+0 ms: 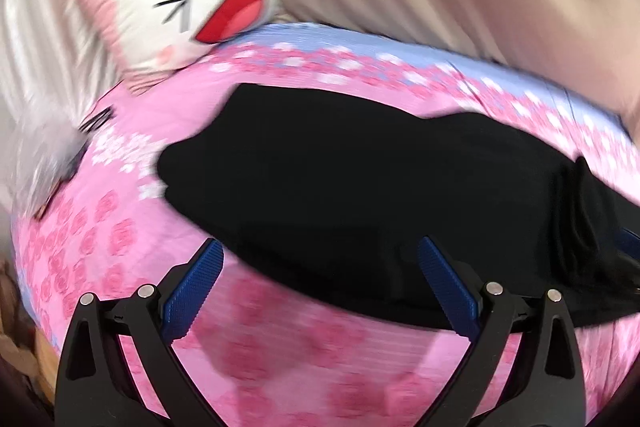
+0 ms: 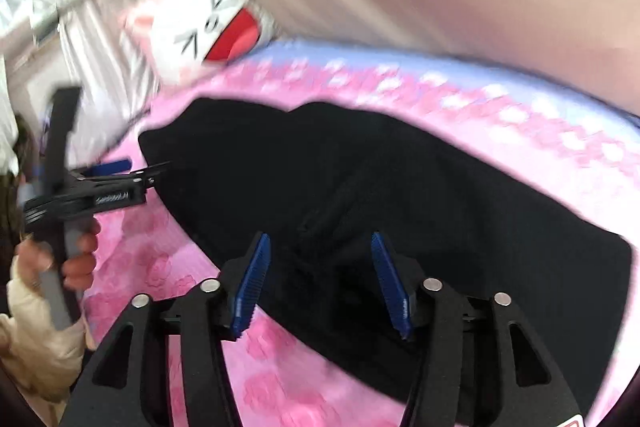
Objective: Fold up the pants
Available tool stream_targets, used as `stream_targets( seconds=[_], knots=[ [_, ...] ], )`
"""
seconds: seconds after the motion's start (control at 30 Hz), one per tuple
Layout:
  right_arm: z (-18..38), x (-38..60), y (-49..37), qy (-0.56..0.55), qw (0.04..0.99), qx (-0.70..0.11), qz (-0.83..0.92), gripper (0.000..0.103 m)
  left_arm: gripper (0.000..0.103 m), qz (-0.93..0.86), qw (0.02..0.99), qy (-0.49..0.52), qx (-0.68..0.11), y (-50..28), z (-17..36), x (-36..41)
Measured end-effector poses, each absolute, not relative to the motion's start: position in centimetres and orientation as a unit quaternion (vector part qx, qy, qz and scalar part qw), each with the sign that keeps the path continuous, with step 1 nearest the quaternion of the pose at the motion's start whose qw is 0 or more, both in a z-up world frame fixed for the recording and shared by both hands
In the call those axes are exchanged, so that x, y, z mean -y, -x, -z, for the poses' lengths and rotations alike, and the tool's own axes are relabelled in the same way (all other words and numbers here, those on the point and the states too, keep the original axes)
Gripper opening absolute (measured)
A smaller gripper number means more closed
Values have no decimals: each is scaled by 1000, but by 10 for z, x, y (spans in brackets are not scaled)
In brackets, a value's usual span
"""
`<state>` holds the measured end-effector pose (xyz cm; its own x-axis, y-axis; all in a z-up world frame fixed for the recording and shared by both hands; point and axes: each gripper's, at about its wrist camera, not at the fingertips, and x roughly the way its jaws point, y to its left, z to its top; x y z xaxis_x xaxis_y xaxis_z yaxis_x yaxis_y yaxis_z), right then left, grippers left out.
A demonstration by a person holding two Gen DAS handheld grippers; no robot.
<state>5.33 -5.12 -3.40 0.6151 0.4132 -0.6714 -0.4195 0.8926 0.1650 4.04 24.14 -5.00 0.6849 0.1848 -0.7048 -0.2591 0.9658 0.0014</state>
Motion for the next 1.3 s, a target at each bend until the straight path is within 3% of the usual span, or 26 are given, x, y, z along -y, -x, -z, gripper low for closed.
stream_targets(
  seconds=[0.23, 0.37, 0.57, 0.63, 0.7, 0.77, 0.93, 1.13, 1.3],
  knots=[
    [36, 185, -26, -78, 920, -378, -63, 64, 96, -185, 886, 202, -375, -28, 54, -337],
    [74, 246, -20, -172, 895, -411, -29, 64, 96, -198, 895, 170, -363, -22, 51, -325],
    [104, 247, -31, -226, 880, -408, -86, 65, 96, -133, 904, 127, -387, -35, 48, -272],
    [106, 236, -35, -212, 882, -410, -96, 56, 96, -109, 905, 122, -392, -38, 46, -255],
    [105, 231, -36, -224, 878, -408, -108, 27, 96, -94, 907, 109, -396, -40, 44, -236],
    [96, 231, -34, -220, 880, -406, -108, 21, 96, -87, 908, 93, -399, -44, 42, -218],
    [61, 248, -17, -194, 900, -376, -105, 15, 96, -71, 913, 73, -396, -45, 31, -182],
    [53, 290, -4, -157, 900, -399, -76, 14, 96, -54, 915, 46, -397, -46, 26, -148],
    [48, 359, 27, -138, 912, -382, 52, 6, 96, -31, 916, 38, -398, -47, 27, -123]
  ],
)
